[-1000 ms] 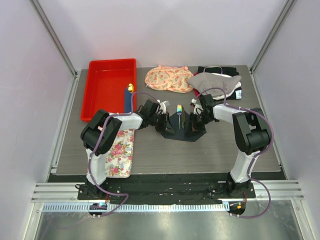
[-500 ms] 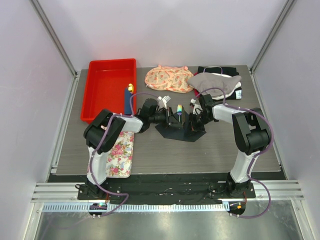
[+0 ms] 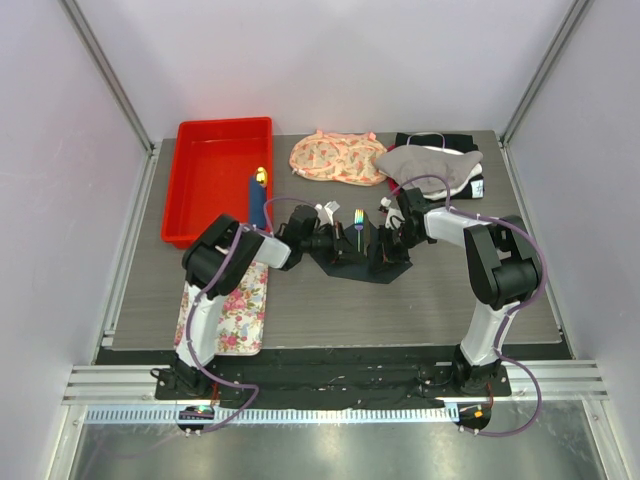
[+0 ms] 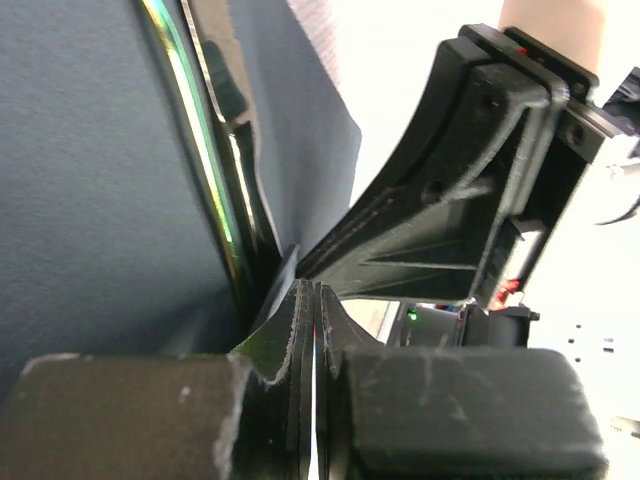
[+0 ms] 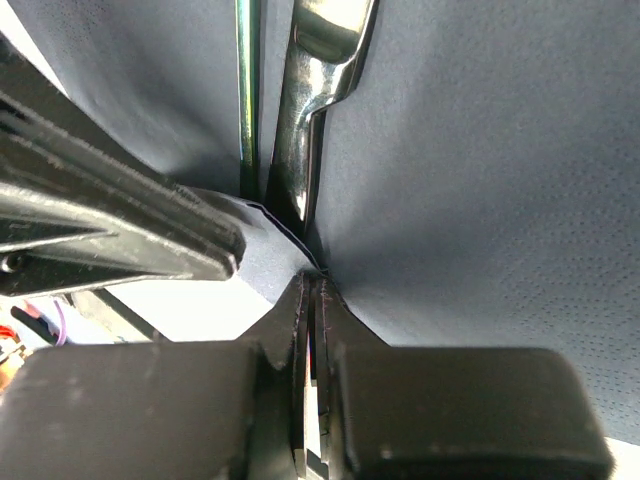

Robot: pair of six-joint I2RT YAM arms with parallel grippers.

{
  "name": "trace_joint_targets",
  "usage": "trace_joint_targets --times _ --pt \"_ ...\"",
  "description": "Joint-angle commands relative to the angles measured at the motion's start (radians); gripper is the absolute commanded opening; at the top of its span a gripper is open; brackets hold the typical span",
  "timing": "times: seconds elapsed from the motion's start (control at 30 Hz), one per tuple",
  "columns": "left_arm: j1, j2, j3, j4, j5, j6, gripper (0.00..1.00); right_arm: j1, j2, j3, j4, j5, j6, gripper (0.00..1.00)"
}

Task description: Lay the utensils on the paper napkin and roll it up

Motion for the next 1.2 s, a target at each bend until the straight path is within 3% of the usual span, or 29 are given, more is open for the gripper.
trace_joint_targets --times 0.0,0.5,1.17 --pt "0.001 0.014 0.036 -0.031 -0.029 0.039 0.03 0.009 0.013 0.015 0.006 0.06 -0.026 0.01" --pt "-0.005 0.045 0.054 0.082 0.009 -0.03 0.03 0.009 0.019 0.018 0.003 0.045 -0.022 0.01" --pt "-0.013 0.065 0.062 -0.05 -0.046 0.002 0.01 0.009 -0.027 0.025 -0.005 0.02 -0.007 0.03"
